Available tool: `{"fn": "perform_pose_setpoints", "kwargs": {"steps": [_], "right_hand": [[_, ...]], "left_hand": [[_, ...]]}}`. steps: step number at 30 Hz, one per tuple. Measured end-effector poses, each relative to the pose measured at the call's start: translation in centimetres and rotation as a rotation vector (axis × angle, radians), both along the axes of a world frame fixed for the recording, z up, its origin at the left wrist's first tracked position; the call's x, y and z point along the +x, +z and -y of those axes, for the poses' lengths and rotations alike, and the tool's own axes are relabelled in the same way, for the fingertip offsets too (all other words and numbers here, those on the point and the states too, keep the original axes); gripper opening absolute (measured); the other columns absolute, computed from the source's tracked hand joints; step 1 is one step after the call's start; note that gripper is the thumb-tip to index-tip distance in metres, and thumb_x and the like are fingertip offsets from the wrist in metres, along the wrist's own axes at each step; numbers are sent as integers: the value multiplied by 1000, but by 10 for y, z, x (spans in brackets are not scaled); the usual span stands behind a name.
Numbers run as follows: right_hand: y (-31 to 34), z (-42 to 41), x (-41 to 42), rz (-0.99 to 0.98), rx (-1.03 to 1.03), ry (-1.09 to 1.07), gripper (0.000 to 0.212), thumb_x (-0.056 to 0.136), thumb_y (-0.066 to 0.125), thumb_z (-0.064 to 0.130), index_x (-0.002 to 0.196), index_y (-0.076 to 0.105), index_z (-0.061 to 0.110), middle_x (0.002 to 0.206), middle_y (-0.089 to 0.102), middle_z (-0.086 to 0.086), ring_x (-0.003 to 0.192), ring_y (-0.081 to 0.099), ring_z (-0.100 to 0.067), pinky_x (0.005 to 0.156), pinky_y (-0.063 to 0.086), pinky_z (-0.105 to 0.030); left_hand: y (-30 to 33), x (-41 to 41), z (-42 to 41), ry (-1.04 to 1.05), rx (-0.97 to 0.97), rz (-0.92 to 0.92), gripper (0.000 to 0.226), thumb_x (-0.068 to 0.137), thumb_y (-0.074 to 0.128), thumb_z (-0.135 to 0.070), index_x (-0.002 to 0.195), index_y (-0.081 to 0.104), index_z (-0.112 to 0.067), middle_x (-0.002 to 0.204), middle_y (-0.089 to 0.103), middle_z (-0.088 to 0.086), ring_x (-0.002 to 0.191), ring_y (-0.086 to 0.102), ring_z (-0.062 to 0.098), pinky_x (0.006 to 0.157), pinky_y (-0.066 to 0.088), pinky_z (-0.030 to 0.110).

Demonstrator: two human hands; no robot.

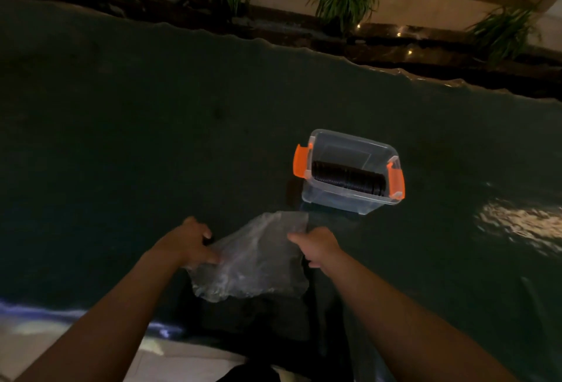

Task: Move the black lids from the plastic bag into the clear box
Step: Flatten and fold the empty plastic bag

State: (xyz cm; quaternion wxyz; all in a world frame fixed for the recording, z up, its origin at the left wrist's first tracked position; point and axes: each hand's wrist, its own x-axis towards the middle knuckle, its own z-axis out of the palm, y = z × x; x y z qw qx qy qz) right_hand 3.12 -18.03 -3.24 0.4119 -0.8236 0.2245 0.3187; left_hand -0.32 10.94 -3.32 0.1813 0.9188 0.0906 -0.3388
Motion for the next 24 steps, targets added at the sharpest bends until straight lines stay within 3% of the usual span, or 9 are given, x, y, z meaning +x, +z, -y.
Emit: {"fn": "perform_pose_setpoints", "kwargs": {"steps": [4, 7, 9, 11, 15, 17, 20, 22, 24], "right_hand": [[-4, -5, -3, 85, 38, -12, 9, 91, 66, 24, 84, 70, 20, 91, 73, -7, 82, 69, -23, 86, 58, -46], [6, 8, -2, 145, 114, -90, 7, 98, 59, 19, 93, 64, 18, 93, 72, -8, 80, 70, -20, 75, 61, -37], [12, 17, -1, 188, 169, -140, 8, 101, 55, 17, 98, 61, 13, 90, 70, -8, 75, 69, -19, 66, 60, -30], [19, 29, -3, 224, 227, -179, 8, 103, 53, 17, 101, 59, 12, 86, 65, -9, 73, 68, -21, 61, 61, -29], [31, 57, -6, 286, 266, -211, 11, 105, 50, 23, 99, 59, 22, 103, 63, -9, 85, 71, -26, 56, 62, -30], [36, 74, -9, 346, 265, -185, 12, 105, 50, 24, 98, 60, 22, 101, 62, -5, 73, 69, -15, 50, 57, -24], [43, 96, -16, 416, 290, -122, 13, 105, 50, 23, 96, 60, 21, 89, 60, -2, 53, 64, -3, 45, 52, -22], [48, 105, -20, 434, 340, -101, 14, 105, 50, 24, 95, 59, 21, 87, 63, -6, 51, 60, -6, 42, 50, -26], [57, 118, -21, 422, 420, -75, 14, 106, 48, 24, 99, 57, 17, 91, 71, -9, 44, 54, -11, 41, 47, -29]], "left_hand": [[-6, -9, 5, -35, -33, 53, 15, 86, 74, -30, 95, 77, -18, 105, 74, 4, 99, 68, 20, 81, 50, 27], [-4, -12, 9, 112, -138, 126, 11, 93, 67, -23, 93, 74, -16, 101, 75, 7, 96, 69, 23, 84, 53, 33], [0, -12, 8, 259, -228, 183, 12, 97, 64, -25, 91, 68, -15, 94, 73, 7, 90, 69, 25, 78, 52, 35], [4, -10, 15, 356, -295, 257, 17, 100, 61, -28, 93, 65, -13, 91, 71, 9, 89, 68, 27, 76, 51, 37], [22, -5, 39, 512, -452, 337, 23, 97, 65, -41, 96, 70, -18, 97, 73, 6, 89, 69, 22, 80, 56, 38], [31, -2, 53, 614, -578, 209, 42, 90, 63, -61, 97, 77, -22, 95, 78, 6, 81, 75, 20, 66, 58, 32], [30, 2, 65, 821, -741, -196, 82, 90, 38, -80, 103, 80, -11, 91, 78, 13, 65, 74, 24, 56, 56, 28], [16, 5, 69, 840, -758, -336, 78, 97, 35, -68, 107, 79, -5, 89, 78, 13, 64, 73, 27, 61, 57, 33], [11, 2, 83, 792, -778, -435, 57, 89, 55, -55, 100, 80, -5, 90, 77, 14, 71, 75, 30, 71, 59, 43]]}}
